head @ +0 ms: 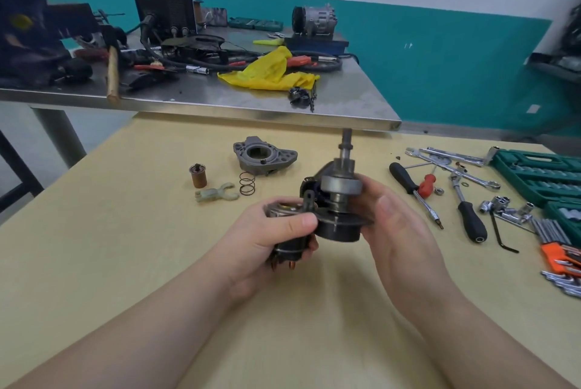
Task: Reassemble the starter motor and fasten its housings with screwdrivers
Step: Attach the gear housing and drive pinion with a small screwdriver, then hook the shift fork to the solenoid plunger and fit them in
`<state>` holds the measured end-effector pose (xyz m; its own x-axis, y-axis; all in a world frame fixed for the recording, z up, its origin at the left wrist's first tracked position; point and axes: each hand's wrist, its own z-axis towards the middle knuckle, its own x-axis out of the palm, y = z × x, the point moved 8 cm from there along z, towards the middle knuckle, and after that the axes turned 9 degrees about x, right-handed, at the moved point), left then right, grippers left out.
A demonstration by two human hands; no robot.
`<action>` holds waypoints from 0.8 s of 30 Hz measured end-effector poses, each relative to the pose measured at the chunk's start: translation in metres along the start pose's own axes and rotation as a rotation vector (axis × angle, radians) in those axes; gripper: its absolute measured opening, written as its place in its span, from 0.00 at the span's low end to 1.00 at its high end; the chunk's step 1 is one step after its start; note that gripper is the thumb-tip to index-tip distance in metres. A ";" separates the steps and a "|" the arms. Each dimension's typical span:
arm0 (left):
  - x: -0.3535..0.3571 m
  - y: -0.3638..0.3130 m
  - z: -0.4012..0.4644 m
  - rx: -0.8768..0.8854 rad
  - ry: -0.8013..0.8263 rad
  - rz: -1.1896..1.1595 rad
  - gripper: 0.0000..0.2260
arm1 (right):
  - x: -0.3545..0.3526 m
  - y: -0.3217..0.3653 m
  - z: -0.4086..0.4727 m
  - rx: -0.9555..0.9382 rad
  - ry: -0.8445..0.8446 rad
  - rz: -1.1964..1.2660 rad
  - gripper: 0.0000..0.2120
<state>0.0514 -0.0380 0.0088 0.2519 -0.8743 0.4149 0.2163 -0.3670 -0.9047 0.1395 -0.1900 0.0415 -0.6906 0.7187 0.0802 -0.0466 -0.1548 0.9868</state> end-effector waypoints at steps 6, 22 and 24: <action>0.001 0.011 -0.001 -0.039 -0.038 0.103 0.33 | -0.008 -0.012 0.006 0.077 -0.027 0.053 0.21; 0.002 0.015 -0.004 -0.023 -0.071 0.787 0.23 | -0.036 -0.037 0.007 0.199 -0.277 0.083 0.24; 0.004 0.014 -0.004 0.008 -0.062 0.974 0.25 | -0.042 -0.037 0.008 0.223 -0.319 0.012 0.24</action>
<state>0.0517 -0.0479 -0.0023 0.3727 -0.7754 -0.5098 -0.1069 0.5098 -0.8536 0.1762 -0.2091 0.0023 -0.4293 0.8980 0.0965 0.1423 -0.0383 0.9891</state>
